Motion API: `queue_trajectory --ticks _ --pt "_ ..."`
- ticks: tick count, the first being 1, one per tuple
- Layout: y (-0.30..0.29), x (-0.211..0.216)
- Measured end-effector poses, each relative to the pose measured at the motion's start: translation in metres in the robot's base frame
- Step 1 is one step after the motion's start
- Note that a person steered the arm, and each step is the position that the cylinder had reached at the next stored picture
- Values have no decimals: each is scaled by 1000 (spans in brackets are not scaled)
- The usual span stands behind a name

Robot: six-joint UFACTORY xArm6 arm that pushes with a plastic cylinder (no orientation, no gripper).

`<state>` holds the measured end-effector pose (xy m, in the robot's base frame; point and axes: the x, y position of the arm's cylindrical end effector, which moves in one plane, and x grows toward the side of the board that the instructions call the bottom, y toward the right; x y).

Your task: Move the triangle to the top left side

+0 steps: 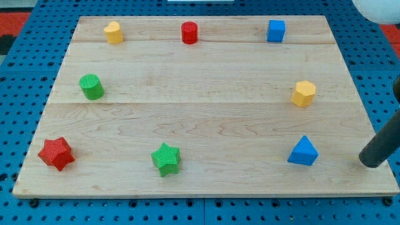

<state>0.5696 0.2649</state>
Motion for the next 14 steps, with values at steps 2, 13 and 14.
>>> queue_trajectory --ticks 2,13,14 --pt "0 0" --pt "-78 -56" --pt "-29 -51"
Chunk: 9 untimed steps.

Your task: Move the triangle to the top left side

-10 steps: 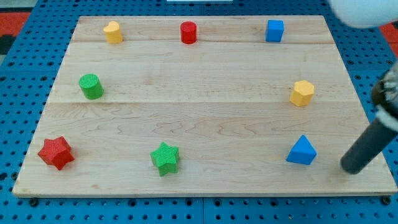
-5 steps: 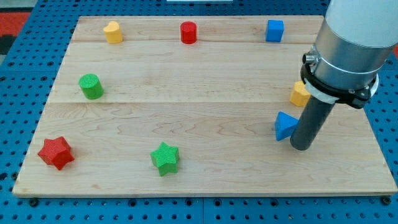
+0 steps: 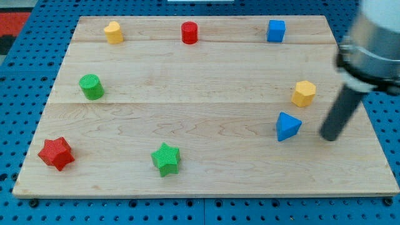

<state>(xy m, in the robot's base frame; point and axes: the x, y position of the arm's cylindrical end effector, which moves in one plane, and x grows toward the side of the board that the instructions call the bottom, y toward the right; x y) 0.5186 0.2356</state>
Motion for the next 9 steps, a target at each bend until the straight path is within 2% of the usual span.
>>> queue_trajectory --ticks 2,3,9 --pt "14 -76" --pt "14 -89" --pt "14 -105"
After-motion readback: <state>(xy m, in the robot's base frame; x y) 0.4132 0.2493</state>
